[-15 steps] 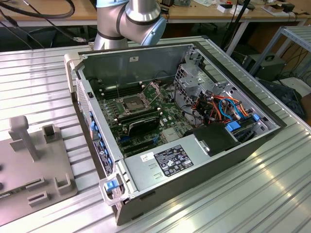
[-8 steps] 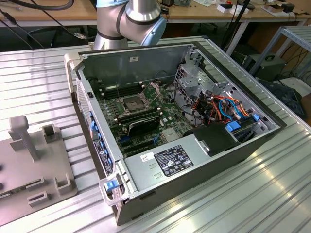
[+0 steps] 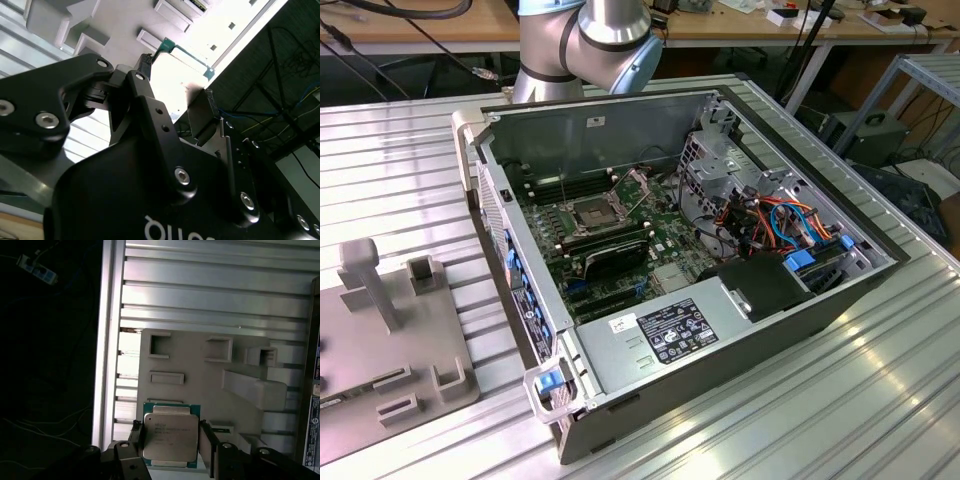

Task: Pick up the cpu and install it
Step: 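Pick up the cpu and move it towards the insertion slot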

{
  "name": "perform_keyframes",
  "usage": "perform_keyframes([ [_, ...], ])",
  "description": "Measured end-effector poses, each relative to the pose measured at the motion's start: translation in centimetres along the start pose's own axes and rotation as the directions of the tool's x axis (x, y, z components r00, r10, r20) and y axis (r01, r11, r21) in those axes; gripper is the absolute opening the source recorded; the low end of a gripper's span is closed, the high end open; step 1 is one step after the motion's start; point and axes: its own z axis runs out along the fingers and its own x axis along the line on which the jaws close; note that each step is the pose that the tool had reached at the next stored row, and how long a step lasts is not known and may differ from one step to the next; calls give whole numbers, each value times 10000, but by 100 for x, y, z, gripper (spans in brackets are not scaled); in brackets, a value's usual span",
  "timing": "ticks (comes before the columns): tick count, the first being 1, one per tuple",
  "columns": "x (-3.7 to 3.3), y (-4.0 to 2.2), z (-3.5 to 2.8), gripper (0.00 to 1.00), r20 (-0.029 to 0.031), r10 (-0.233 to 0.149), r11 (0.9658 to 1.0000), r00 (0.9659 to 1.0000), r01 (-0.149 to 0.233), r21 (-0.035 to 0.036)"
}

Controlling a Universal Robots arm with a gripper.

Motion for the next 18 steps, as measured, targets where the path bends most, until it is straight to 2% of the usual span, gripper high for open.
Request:
perform_keyframes([
  [18,1,-1,-35,55,1,0,10000,10000,0,-1],
])
